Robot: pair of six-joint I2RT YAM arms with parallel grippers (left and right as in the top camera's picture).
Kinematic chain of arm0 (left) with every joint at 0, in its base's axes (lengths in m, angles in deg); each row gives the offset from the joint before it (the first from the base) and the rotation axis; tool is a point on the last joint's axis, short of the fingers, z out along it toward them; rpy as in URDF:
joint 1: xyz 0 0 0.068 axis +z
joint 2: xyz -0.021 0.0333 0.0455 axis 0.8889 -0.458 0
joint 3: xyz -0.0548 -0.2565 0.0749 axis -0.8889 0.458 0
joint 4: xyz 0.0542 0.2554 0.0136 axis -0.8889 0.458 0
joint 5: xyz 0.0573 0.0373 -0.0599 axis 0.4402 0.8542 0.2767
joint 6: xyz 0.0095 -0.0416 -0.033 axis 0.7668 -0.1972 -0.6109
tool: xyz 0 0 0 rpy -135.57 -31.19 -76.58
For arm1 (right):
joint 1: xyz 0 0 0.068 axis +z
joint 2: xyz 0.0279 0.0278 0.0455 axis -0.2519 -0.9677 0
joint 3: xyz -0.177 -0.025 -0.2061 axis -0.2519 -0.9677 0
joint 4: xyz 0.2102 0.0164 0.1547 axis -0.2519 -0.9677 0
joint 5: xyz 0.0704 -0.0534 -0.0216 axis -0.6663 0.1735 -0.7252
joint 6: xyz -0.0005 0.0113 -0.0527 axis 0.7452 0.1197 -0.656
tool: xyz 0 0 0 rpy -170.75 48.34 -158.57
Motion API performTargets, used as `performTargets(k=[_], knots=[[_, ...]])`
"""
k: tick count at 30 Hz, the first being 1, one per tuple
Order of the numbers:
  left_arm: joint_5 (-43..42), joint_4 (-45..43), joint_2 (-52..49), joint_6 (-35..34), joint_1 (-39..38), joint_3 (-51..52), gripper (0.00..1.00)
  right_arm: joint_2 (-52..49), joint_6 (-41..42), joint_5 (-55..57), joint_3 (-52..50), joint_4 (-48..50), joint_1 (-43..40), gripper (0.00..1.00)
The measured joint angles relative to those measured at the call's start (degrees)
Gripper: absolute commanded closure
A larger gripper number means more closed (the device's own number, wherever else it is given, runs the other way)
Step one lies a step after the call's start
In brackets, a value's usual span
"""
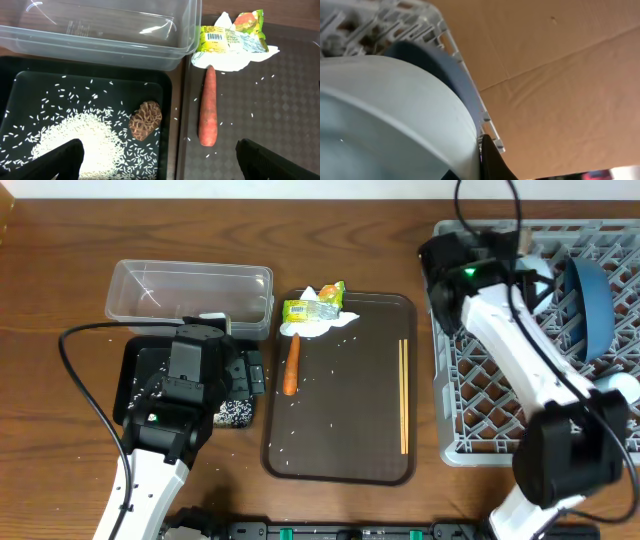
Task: Sort waste into correct bins and load items into the dishwasher rack
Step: 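Carry the bowl into the dish rack and release it upright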
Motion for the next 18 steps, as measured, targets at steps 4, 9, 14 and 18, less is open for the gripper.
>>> performTargets(k=[4, 9, 14, 18], knots=[[0.0, 0.0, 0.0, 0.0, 0.0, 0.0, 0.02, -4.2, -1.2, 0.8, -0.1, 0.2, 0.7, 0.99], [0.0, 0.0, 0.0, 0.0, 0.0, 0.0, 0.02, -6.6, -1.8, 0.6, -0.2, 0.5, 1.9, 0.99], [0.0, 0.0, 0.0, 0.0, 0.0, 0.0, 0.02, -8.5, -1.9, 1.3, -0.2, 0.4, 3.7, 0.99], [0.0, 0.0, 0.0, 0.0, 0.0, 0.0, 0.02, -8.6, -1.9, 1.8, -0.2, 0.2, 3.9, 0.99]])
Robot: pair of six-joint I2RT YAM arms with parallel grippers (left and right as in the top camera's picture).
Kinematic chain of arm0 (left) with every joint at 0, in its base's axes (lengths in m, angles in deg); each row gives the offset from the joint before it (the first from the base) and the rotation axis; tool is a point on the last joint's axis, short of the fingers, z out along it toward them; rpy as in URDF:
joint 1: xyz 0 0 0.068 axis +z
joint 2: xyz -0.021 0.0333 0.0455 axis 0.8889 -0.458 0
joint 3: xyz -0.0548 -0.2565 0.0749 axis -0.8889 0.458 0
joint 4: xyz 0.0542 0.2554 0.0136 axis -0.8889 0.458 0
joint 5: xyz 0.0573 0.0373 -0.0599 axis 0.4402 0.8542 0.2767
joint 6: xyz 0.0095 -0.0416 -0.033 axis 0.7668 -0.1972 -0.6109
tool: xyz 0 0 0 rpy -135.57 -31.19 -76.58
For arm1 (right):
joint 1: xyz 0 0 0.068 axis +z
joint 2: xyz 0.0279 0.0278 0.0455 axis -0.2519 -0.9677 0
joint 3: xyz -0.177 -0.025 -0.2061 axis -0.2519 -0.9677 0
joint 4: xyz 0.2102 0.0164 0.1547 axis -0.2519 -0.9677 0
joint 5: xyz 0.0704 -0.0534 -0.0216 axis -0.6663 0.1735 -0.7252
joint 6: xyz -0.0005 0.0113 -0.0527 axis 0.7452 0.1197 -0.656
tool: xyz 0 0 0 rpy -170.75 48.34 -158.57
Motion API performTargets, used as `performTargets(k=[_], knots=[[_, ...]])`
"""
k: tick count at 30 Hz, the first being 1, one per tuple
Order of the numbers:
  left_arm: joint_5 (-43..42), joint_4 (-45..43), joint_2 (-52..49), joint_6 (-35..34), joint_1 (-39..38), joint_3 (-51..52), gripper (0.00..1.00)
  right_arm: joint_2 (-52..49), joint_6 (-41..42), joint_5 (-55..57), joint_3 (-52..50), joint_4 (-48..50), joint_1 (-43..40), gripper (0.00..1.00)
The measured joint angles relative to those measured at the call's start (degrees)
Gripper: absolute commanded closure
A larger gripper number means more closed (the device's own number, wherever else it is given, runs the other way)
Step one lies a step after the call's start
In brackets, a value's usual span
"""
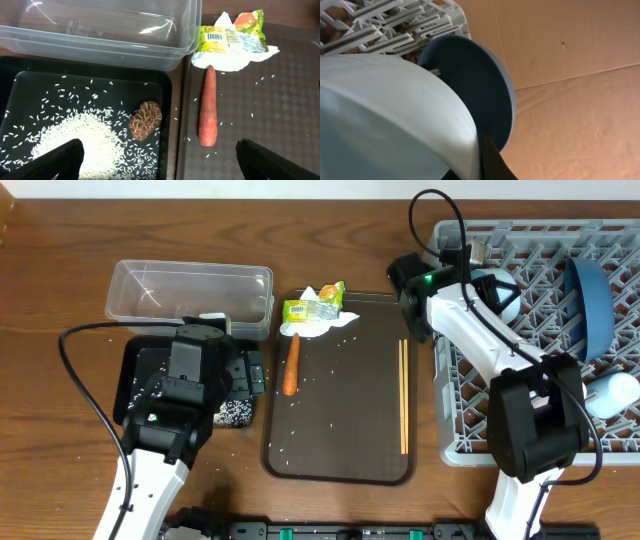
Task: Sort waste into correct bins and load items into the dishwasher rack
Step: 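Carry the bowl into the dish rack and release it upright, then reach the right gripper to the wooden chopsticks and grasp one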
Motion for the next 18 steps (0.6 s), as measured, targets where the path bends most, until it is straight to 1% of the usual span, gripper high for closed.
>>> performTargets(k=[13, 18], knots=[[0.0, 0.0, 0.0, 0.0, 0.0, 0.0, 0.02, 0.0, 0.0, -0.2, 0.0, -0.3, -1.5, 0.99], [0.0, 0.0, 0.0, 0.0, 0.0, 0.0, 0.02, -0.1, -0.1, -1.9, 0.0, -0.3, -2.5, 0.99]])
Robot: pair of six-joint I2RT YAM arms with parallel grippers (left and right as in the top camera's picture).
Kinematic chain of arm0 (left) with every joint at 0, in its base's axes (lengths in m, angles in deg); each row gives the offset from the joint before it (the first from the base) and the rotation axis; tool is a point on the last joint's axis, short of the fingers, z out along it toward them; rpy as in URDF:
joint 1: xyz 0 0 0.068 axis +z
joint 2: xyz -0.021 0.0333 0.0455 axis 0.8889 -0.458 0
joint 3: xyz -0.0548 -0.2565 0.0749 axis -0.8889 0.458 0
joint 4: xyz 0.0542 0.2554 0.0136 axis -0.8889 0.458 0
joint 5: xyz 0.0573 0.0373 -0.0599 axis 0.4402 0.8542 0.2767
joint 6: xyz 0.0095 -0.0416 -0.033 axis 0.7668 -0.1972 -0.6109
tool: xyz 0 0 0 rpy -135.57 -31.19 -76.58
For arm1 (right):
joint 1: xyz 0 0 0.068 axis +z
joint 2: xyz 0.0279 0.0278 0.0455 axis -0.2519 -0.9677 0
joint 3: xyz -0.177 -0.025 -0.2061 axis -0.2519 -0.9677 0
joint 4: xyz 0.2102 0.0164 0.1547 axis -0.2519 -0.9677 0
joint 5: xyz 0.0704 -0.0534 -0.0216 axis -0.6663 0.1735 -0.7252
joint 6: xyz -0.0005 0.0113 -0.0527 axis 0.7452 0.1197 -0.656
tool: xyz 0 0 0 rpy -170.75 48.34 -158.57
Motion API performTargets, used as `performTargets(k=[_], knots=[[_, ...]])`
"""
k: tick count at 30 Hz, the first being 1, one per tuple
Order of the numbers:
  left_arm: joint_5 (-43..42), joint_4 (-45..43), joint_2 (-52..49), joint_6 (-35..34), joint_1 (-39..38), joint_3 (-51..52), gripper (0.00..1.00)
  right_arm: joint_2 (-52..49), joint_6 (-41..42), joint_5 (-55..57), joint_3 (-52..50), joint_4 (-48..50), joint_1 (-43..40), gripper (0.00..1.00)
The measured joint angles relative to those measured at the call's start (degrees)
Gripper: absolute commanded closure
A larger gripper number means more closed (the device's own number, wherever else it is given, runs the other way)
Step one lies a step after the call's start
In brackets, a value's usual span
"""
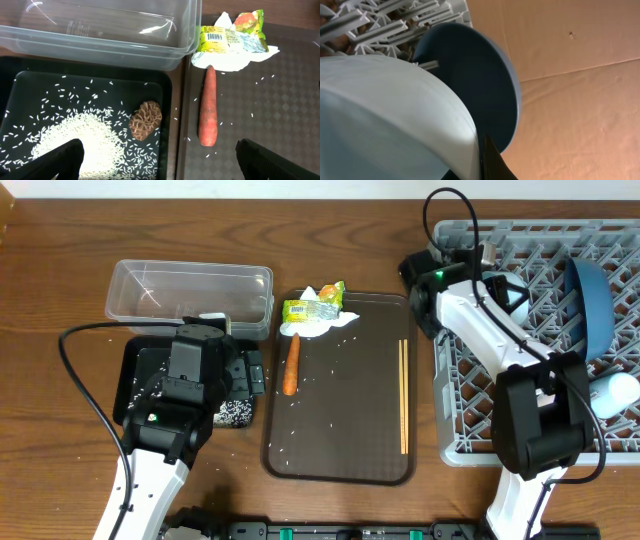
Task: Sort waste into correct bins and load items into the dishwasher rack
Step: 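Reach the right gripper to the wooden chopsticks and grasp one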
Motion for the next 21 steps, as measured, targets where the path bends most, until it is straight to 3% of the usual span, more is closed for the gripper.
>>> performTargets(k=[5, 10, 21], knots=[[0.0, 0.0, 0.0, 0.0, 0.0, 0.0, 0.02, 0.0, 0.0, -0.8, 0.0, -0.1, 0.1, 0.97], [0.0, 0.0, 0.0, 0.0, 0.0, 0.0, 0.02, -0.1, 0.0, -6.3, 0.0, -3.3, 2.2, 0.70], [0.0, 0.0, 0.0, 0.0, 0.0, 0.0, 0.02, -0.3, 0.8, -19.6, 0.0, -11.4, 8.8, 0.32]])
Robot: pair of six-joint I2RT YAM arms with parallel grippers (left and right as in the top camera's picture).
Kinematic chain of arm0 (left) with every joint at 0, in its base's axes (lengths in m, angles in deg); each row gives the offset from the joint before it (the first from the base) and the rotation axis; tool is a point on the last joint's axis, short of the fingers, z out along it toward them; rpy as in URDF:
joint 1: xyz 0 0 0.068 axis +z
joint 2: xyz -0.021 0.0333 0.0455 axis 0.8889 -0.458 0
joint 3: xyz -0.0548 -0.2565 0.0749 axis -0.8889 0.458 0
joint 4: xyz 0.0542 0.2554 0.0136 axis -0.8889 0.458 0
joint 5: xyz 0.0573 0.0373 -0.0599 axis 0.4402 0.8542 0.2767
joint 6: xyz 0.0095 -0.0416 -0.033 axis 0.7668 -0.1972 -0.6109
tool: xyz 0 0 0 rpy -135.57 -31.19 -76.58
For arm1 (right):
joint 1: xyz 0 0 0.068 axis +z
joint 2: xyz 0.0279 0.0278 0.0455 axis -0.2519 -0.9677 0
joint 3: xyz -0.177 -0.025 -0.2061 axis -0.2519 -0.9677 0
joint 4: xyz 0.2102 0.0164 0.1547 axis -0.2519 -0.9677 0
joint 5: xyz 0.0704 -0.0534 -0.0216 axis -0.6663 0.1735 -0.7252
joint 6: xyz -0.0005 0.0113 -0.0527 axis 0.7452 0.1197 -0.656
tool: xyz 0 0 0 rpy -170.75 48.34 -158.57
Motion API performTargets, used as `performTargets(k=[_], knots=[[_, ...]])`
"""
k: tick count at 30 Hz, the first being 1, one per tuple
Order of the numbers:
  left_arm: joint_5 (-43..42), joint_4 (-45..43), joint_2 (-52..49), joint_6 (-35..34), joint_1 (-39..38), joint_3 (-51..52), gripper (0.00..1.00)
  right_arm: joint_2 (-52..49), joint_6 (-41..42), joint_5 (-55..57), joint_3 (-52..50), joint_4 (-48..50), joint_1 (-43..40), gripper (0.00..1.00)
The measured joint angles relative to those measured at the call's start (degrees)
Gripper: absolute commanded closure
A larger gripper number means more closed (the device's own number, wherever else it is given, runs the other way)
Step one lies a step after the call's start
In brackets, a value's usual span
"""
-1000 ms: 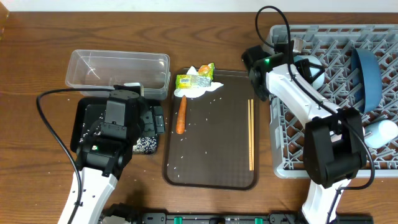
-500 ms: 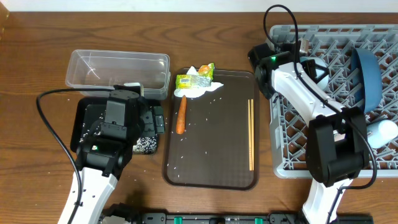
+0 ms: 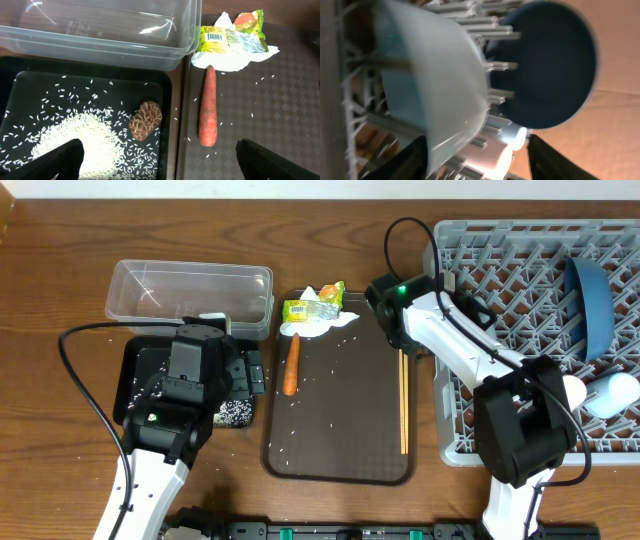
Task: Sort waste into correct bins and load items into the dishwasher rack
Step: 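Reach the right gripper to the wooden chopsticks and grasp one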
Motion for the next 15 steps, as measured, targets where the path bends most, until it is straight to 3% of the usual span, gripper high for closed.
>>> performTargets(k=[1, 5, 10, 15], knots=[[0.0, 0.0, 0.0, 0.0, 0.0, 0.0, 0.02, 0.0, 0.1, -1.0, 0.0, -0.2, 0.2, 0.23], [0.0, 0.0, 0.0, 0.0, 0.0, 0.0, 0.02, 0.0, 0.4, -2.9, 0.0, -0.6, 1.0, 0.10], [0.0, 0.0, 0.0, 0.0, 0.0, 0.0, 0.02, 1.4, 0.1, -4.1, 0.4, 0.6, 0.9, 0.05], [0.0, 0.0, 0.0, 0.0, 0.0, 0.0, 0.02, 5.7, -2.8, -13.5, 3.3, 2.8, 1.2, 0.05]])
